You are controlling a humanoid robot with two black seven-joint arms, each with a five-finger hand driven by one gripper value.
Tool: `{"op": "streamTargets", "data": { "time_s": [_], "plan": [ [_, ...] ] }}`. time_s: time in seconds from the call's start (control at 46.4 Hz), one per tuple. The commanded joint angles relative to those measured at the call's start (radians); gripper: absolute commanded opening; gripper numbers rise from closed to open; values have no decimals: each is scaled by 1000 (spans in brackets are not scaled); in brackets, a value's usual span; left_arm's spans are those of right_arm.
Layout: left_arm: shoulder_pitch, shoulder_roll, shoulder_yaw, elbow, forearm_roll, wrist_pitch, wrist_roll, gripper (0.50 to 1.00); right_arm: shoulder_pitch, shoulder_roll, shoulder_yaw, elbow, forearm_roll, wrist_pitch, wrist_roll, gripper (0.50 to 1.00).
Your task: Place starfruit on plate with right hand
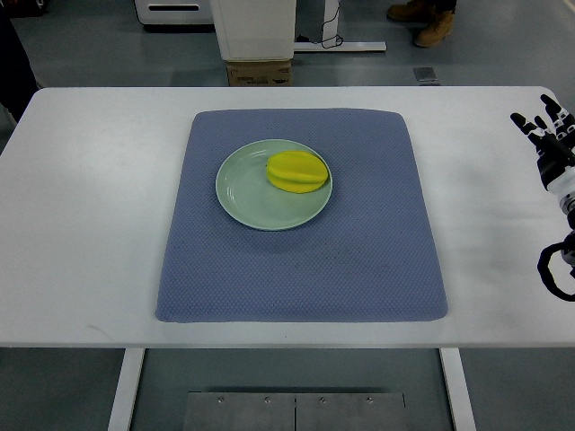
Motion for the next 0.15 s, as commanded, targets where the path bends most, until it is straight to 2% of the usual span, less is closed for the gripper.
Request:
{"op": "streamTargets", "data": {
  "time_s": [0.0, 0.129],
  "plan": [
    [0, 0, 0, 0, 1, 0, -2, 1000, -7, 6, 0, 1, 0, 0, 0, 1000],
    [0, 0, 0, 0, 0, 0, 0, 1000, -8, 18, -3, 1, -2, 0, 2, 1000]
  ]
}}
